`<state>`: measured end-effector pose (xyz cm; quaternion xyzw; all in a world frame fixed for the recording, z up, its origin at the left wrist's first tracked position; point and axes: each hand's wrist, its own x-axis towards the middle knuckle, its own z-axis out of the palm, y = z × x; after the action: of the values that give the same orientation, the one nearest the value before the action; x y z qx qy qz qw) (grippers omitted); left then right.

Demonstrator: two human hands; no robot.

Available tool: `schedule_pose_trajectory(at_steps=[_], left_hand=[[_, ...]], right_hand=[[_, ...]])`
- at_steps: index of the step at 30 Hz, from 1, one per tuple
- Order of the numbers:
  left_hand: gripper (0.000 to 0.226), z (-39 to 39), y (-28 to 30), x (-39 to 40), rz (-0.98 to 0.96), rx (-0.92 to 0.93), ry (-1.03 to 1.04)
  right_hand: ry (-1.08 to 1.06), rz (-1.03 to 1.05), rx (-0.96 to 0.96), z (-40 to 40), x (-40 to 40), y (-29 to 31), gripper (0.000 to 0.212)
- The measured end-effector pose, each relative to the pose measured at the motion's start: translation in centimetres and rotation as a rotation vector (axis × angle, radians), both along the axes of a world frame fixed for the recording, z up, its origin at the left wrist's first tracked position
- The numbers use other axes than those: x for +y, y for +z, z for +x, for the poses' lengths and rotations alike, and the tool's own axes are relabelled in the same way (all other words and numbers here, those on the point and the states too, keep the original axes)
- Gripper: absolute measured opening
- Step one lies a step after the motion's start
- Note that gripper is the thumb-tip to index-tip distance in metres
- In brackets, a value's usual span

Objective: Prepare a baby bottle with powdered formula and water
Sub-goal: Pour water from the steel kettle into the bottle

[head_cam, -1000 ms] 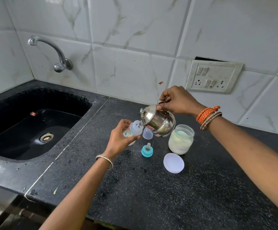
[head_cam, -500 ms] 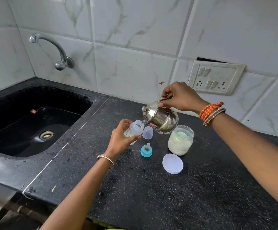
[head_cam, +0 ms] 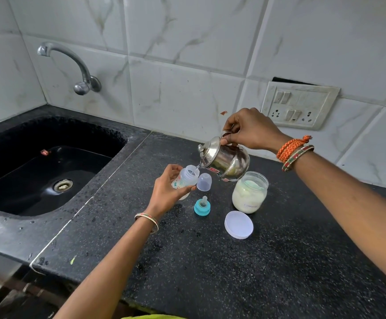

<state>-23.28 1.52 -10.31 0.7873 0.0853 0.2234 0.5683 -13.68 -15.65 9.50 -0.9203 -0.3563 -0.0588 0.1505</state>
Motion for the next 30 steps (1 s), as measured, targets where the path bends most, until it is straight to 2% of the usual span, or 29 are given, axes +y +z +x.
schedule_pose_trajectory(at_steps=[30], left_hand=[[0.056,0.05,-0.34,0.01,-0.016,-0.009,-0.007]], right_hand=[[0.082,-0.055,-0.090,0.14,0.94,0.54,0.026]])
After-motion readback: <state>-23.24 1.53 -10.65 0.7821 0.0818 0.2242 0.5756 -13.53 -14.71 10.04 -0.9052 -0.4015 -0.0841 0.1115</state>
